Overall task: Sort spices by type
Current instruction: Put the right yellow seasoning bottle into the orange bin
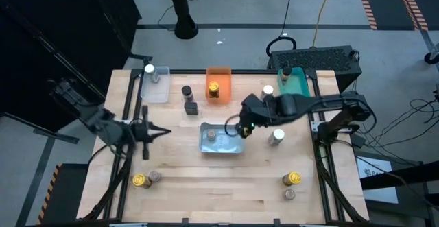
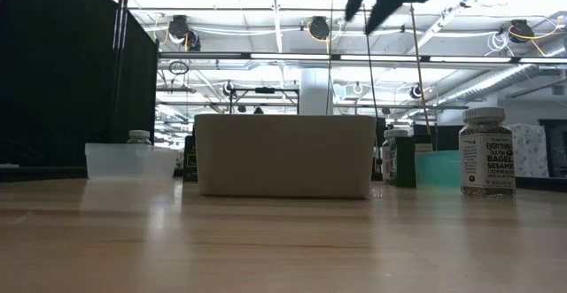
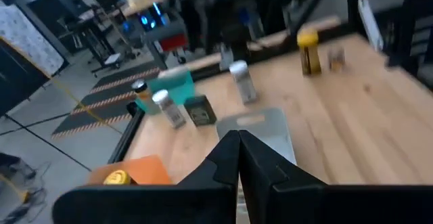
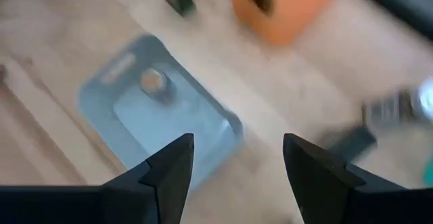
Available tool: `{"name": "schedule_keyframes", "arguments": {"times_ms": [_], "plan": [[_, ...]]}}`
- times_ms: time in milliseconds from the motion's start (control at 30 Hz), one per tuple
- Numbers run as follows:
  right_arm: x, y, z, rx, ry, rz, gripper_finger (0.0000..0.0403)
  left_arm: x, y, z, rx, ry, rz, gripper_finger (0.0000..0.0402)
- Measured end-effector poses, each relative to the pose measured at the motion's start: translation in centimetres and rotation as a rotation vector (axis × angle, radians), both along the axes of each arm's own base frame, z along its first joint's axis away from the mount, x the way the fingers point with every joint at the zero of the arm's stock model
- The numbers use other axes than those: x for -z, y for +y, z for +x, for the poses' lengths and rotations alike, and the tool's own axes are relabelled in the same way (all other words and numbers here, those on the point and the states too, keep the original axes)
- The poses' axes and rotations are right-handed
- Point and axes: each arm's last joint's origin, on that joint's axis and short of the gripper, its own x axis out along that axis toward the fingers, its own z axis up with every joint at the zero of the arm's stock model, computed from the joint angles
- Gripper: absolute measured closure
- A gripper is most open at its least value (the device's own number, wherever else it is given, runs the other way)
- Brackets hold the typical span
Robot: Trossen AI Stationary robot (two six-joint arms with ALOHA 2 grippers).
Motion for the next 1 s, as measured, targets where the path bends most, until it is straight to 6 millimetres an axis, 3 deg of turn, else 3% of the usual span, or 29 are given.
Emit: {"name": "schedule_keyframes", "arguments": {"times_ms": [200, 367, 500, 1000], "plan": [[0.7, -3.0, -1.5, 0.171, 0.174, 0.240, 0.0193, 0.7, 1.3, -1.8, -0.012, 0.001, -0.055, 0.0386], [0.9, -5.4, -3.2, 0.341, 0.312, 0.320, 0.0193, 1.4, 1.7, -2.2, -0.013, 0.068, -0.020, 0.0386], [1.0, -7.1, -3.3, 0.411, 0.291, 0.336, 0.0193, 1.4, 1.6, -2.2, 0.007, 0.075, 0.014, 0.0386], [2.4, -10.7, -2.4, 0.402, 0.301, 0.345, 0.0193, 1.4, 1.6, -2.2, 0.048, 0.090, 0.115, 0.0386]]}}
